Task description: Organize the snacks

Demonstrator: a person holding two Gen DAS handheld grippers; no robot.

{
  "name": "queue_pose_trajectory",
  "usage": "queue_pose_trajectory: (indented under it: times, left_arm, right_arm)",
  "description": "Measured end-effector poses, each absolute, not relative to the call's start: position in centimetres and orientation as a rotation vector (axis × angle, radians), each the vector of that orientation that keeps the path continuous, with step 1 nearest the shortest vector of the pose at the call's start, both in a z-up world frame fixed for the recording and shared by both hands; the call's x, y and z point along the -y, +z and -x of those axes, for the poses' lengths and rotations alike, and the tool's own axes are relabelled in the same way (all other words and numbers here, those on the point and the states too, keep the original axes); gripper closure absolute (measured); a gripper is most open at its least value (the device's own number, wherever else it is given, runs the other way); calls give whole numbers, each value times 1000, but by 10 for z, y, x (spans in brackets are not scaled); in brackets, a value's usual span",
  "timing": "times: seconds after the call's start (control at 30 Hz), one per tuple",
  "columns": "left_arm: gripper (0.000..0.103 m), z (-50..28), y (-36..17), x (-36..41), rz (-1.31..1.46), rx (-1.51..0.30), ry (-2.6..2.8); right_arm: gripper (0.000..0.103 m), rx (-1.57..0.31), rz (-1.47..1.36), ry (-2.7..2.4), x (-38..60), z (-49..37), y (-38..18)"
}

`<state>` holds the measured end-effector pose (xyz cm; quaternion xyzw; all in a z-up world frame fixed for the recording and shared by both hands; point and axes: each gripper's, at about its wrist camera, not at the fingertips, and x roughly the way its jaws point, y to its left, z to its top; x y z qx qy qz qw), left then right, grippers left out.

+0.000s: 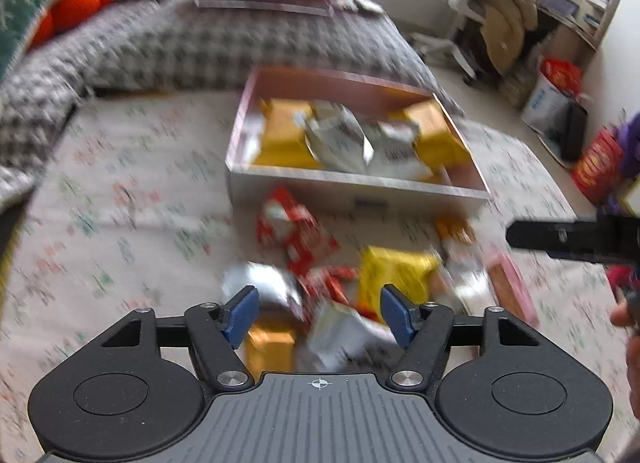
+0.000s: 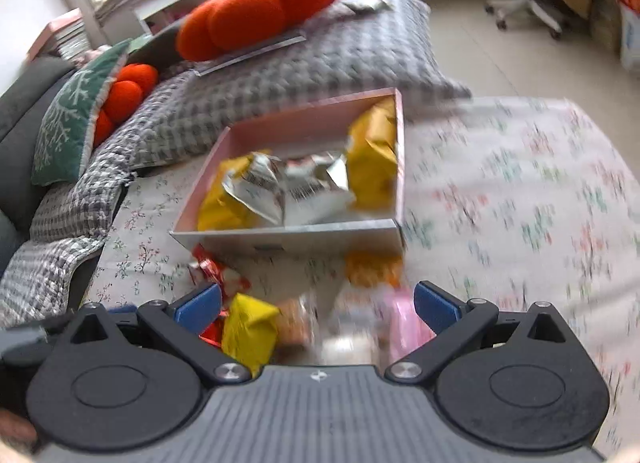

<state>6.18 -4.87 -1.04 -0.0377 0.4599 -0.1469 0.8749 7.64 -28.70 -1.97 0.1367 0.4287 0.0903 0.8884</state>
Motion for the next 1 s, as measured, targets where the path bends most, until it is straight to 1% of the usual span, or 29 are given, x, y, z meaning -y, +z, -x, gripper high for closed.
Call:
queue_pose_trajectory:
  times: [0.33, 0.4, 0.6, 1.0]
  left_arm:
    - [34, -49, -22, 48, 258, -1082, -330]
    - [31, -46, -24, 51, 280, -1095, -329]
    - [31, -43, -43, 57, 335, -1155, -282]
    - [32, -53, -55, 54, 400, -1149, -224]
  right_arm:
    - [0, -929, -354, 167, 293, -73, -23]
    - [0, -932, -339, 172, 291, -71, -23]
    - [1, -922, -282, 160, 283, -71, -19]
    - [1, -952, -269, 139, 280, -73, -25]
